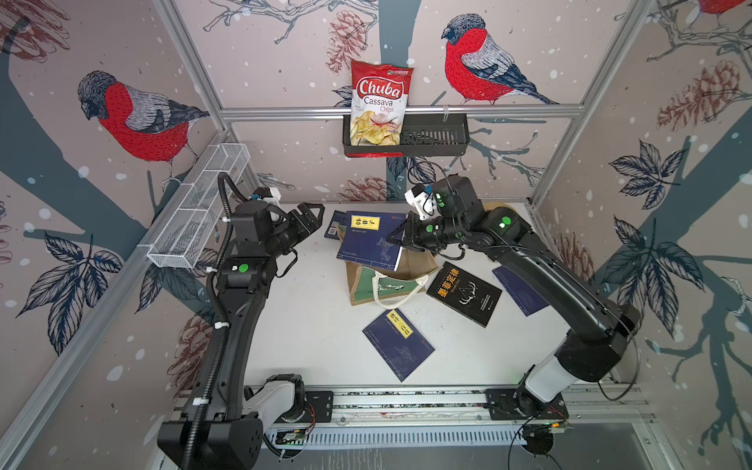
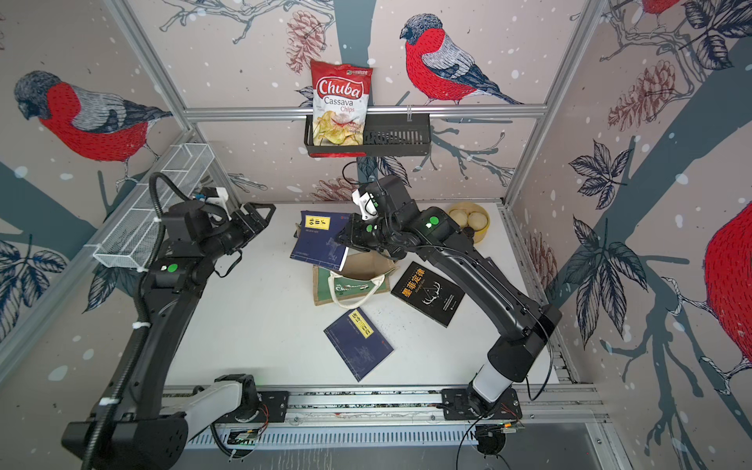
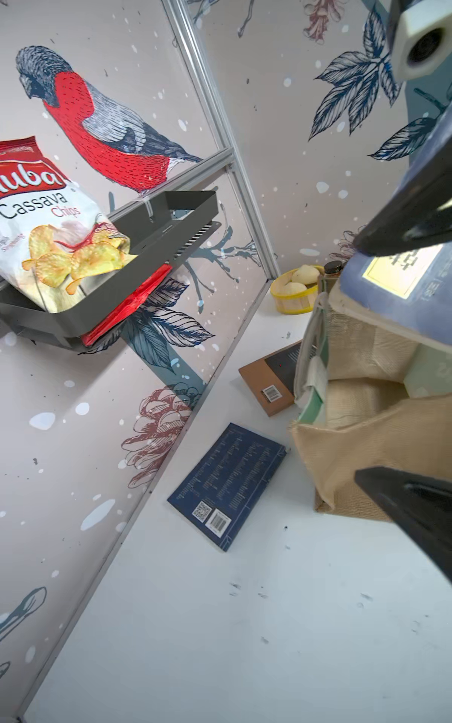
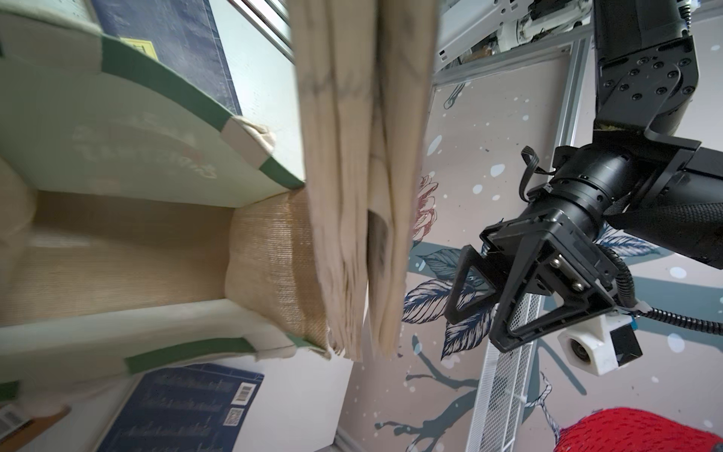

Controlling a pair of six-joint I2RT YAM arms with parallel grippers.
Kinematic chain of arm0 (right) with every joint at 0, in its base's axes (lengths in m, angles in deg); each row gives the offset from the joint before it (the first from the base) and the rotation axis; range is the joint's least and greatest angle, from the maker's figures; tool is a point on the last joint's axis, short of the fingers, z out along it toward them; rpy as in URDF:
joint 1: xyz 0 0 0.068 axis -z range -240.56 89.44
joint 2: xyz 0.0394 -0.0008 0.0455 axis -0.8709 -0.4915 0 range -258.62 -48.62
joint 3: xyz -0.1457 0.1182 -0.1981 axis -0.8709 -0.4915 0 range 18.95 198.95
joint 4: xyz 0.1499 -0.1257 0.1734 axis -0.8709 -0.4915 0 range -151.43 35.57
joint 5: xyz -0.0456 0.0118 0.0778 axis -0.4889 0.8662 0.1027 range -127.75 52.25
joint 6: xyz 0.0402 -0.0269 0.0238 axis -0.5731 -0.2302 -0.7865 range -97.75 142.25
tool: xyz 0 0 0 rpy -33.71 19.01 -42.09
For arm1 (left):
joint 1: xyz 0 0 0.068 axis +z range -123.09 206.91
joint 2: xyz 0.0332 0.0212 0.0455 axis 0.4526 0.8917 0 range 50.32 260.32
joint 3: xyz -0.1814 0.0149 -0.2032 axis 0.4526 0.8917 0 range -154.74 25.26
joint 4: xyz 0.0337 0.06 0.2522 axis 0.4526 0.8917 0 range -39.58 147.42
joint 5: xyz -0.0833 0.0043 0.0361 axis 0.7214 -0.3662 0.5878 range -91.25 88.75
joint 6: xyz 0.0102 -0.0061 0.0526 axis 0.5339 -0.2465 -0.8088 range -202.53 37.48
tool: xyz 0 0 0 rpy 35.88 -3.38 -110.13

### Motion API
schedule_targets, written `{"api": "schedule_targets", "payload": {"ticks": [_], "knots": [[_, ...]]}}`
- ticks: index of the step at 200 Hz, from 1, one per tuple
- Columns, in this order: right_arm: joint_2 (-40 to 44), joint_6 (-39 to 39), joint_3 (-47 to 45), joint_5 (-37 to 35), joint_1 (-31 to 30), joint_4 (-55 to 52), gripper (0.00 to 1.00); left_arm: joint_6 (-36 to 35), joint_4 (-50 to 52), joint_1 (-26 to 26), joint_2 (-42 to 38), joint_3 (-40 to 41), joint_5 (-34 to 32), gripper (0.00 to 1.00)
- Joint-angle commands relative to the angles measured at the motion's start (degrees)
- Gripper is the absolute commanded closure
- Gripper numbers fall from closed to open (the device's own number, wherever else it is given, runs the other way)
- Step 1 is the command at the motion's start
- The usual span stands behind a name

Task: Take out the books from the canvas bag
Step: Place the book at the center of the board.

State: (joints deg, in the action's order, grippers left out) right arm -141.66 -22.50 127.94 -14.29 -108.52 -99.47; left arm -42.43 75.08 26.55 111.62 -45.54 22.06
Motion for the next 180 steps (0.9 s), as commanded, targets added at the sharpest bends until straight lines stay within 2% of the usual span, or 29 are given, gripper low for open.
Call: {"api": "schedule_targets", "payload": {"ticks": [1,33,53,68,81,103,119,142,180], "knots": [[1.11,0.36,-3.37,3.46,1.31,10.36,0.94,0.05,-0.21,0.26,-3.81,4.55,9.20,0.14],[3.86,-1.36,-9.32,13.54,4.97,20.44,0.94,2.09,-9.10,0.32,-10.45,12.46,21.00,0.13],[4.78,-1.36,-11.61,19.90,7.01,22.83,0.94,10.89,-22.85,0.25,-11.51,18.72,29.28,0.13],[5.21,-0.63,-12.21,22.90,7.76,22.93,0.94,18.04,-34.21,0.21,-12.15,22.53,32.31,0.15],[5.40,-0.13,-12.60,24.79,8.08,22.73,0.94,18.45,-35.90,0.22,-11.33,22.43,34.51,0.16],[5.43,0.45,-13.31,27.33,7.98,22.12,0.94,15.29,-33.36,0.23,-9.46,19.74,37.47,0.18],[5.75,0.96,-14.12,28.47,7.80,21.92,0.94,19.18,-39.78,0.20,-9.06,20.27,38.45,0.21],[6.15,1.47,-15.25,28.92,7.78,22.25,0.94,27.99,-50.92,0.22,-7.90,22.81,39.89,0.34],[5.82,1.81,-16.00,28.66,7.89,22.89,0.94,29.77,-52.78,0.20,-7.09,21.88,40.61,0.56]]}}
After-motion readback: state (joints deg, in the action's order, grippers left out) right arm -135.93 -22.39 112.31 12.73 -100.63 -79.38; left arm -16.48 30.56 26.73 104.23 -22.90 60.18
